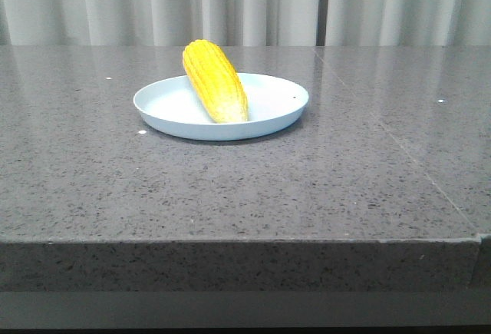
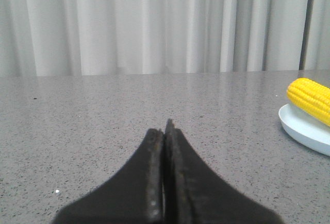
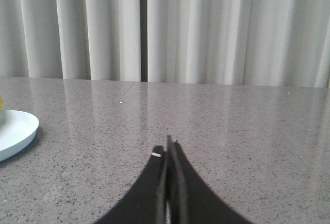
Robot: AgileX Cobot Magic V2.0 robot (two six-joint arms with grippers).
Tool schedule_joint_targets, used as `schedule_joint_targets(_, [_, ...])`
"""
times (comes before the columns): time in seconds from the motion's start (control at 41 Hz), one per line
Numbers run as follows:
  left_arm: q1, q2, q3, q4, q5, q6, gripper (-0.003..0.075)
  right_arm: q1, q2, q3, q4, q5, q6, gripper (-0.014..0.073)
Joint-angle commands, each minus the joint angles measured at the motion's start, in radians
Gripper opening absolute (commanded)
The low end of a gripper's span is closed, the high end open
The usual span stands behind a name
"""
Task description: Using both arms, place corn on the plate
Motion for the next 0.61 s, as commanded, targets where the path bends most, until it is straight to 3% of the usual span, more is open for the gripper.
schedule_joint_targets(0.0, [0.001, -0.015, 0.021, -0.008, -0.082, 0.0, -0.002, -0.006, -0.016, -0.021, 0.01, -0.088, -0.009, -0.0067])
schedule_joint_targets(0.122, [0.001, -0.015, 0.021, -0.008, -0.082, 0.0, -0.002, -0.006, -0.016, -0.021, 0.073, -0.086, -0.009, -0.0067])
schedule_joint_targets(0.586, [0.001, -0.015, 0.021, -0.008, -0.082, 0.0, -0.002, -0.038, -0.016, -0.021, 0.071, -0.036, -0.01, -0.0067])
